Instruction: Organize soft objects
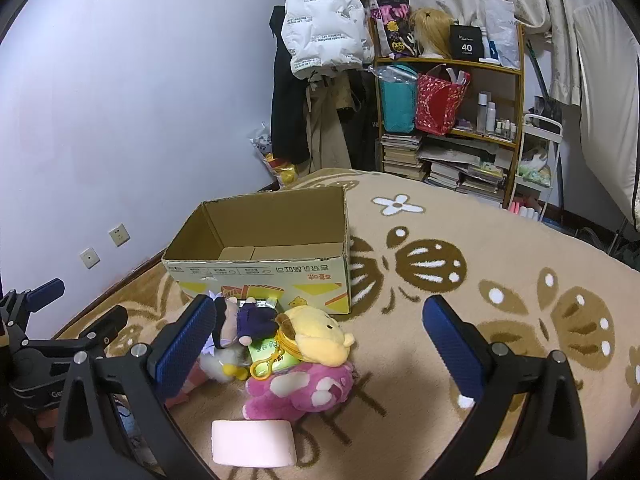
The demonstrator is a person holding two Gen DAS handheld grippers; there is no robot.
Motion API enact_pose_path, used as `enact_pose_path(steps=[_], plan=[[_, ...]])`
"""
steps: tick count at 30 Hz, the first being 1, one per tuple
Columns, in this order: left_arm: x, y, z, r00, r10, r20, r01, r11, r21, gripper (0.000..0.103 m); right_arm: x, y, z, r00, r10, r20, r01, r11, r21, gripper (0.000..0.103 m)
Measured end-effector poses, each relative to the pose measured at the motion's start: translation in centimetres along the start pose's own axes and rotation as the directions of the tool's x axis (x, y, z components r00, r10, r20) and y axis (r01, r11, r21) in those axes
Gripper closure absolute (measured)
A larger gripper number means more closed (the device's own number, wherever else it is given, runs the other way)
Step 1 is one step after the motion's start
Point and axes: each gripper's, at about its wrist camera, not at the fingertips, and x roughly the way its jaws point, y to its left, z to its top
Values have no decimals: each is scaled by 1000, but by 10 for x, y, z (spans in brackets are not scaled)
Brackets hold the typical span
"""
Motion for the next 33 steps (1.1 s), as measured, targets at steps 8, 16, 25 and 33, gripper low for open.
enact_pose_path(steps=[8,16,25,33], plan=[[-1,0,1,1000,6,-3,-6,1000,6,0,1,1,-2,1000,0,-4,0,1000,1,0],[2,0,1,1000,8,-8,-8,1000,10,0,3,2,-3,1000,0,-6,0,1000,4,0],[2,-1,0,1000,8,-8,-8,1000,10,0,4,3,-5,1000,3,-7,-3,1000,4,0],[2,-1,0,1000,9,-8,-9,1000,11,0,5,4,-6,1000,4,-9,-4,1000,4,0]])
